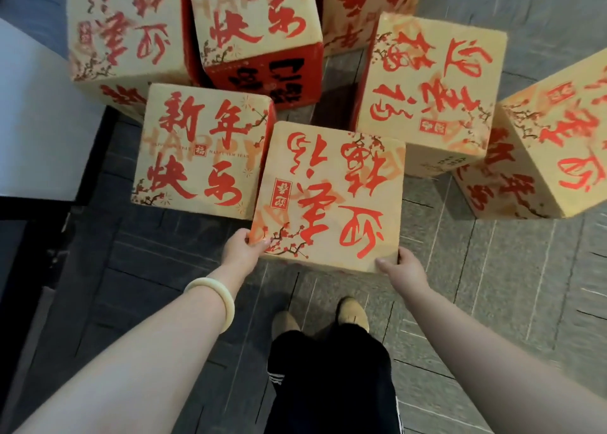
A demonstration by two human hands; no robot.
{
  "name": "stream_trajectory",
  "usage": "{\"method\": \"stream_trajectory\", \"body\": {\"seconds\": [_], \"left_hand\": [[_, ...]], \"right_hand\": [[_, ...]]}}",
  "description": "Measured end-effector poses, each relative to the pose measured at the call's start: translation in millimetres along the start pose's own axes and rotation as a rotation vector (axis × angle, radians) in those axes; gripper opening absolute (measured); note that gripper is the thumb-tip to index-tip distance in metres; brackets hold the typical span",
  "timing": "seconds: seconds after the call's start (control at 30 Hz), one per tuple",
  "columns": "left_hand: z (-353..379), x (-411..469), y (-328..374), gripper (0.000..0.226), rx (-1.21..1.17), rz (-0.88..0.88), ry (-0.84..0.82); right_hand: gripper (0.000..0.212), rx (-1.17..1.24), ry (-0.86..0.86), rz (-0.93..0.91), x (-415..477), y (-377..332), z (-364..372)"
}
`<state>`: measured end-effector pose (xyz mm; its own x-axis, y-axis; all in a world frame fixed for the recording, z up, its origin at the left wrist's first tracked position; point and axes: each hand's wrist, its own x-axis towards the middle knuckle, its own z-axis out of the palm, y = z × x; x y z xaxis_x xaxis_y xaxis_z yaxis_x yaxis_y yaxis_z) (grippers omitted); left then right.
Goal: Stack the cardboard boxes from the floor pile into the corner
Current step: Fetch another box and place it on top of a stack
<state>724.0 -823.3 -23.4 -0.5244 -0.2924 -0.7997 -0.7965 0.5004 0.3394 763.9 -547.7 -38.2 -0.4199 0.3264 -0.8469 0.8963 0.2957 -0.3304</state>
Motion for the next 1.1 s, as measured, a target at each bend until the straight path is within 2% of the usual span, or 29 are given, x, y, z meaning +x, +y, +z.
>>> {"method": "stream_trajectory", "body": {"seconds": [0.23, 0.37, 0.53, 0.63, 0.77, 0.87, 1.1], "left_hand": [[-52.7, -121.1, 59.3, 0.03, 0.028, 0.067, 0.02], [-86.3, -193.3, 104.7, 0.04, -0.025, 0.147, 0.035], [-109.5, -267.4, 154.3, 0.033, -0.116, 0.278, -0.06], [-112.6, -305.2, 180.9, 0.044, -0.153, 0.343, -0.111], [-111.1, -355.6, 216.3, 0.048, -0.064, 0.431, -0.148], [-105.0, -399.9, 241.8, 0.052, 0.031, 0.54, -0.184], [-50.0, -516.8, 293.8, 0.082, 0.171, 0.734, -0.33]], "right_hand": [[0.04, 0.096, -0.037, -0.061, -104.5, -35.1, -82.7], [0.04, 0.213, -0.062, -0.102, -169.9, -60.5, -136.4], [0.039, 0.373, -0.022, -0.163, -240.6, -80.4, -199.1], [0.04, 0.496, 0.025, -0.193, -277.3, -81.8, -231.9], [0.058, 0.644, 0.1, -0.245, -323.0, -62.8, -270.9], [0.054, 0.745, 0.19, -0.285, -367.5, -43.9, -297.9], [0.059, 0.957, 0.388, -0.311, -455.9, 43.4, -375.0]]}}
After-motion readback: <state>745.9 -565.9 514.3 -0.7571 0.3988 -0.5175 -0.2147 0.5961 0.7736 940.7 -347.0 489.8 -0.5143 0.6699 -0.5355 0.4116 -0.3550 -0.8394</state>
